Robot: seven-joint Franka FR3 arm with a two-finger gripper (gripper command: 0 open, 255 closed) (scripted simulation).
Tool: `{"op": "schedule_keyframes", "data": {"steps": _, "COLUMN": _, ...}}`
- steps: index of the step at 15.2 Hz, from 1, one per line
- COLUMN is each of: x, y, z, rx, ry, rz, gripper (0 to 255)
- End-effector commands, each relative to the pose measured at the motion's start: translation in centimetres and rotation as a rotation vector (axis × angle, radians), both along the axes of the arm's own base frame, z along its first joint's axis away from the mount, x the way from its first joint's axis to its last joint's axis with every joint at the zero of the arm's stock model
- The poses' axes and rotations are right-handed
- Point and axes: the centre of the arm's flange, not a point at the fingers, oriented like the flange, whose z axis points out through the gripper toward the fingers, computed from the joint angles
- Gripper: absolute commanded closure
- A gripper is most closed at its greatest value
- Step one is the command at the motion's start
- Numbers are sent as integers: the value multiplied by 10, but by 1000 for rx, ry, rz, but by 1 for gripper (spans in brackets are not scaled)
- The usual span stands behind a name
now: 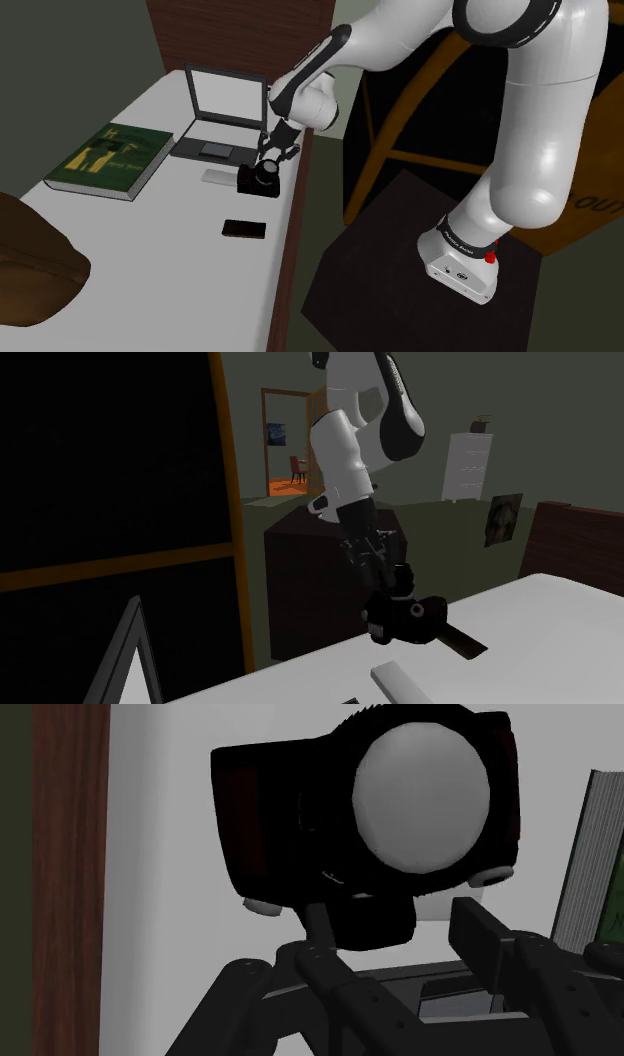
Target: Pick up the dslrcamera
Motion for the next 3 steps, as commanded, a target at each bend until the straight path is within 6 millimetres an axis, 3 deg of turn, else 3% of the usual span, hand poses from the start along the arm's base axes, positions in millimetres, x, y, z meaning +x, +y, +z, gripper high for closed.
{"op": "schedule_keyframes", "data": {"steps": 1, "x": 1, "y": -1, "z": 11, "rx": 0, "ry": -2, "rz": -1, "gripper": 255}}
{"op": "schedule_keyframes", "data": {"steps": 3, "x": 1, "y": -1, "z": 12, "rx": 0, "ry": -1, "rz": -1, "gripper": 255}}
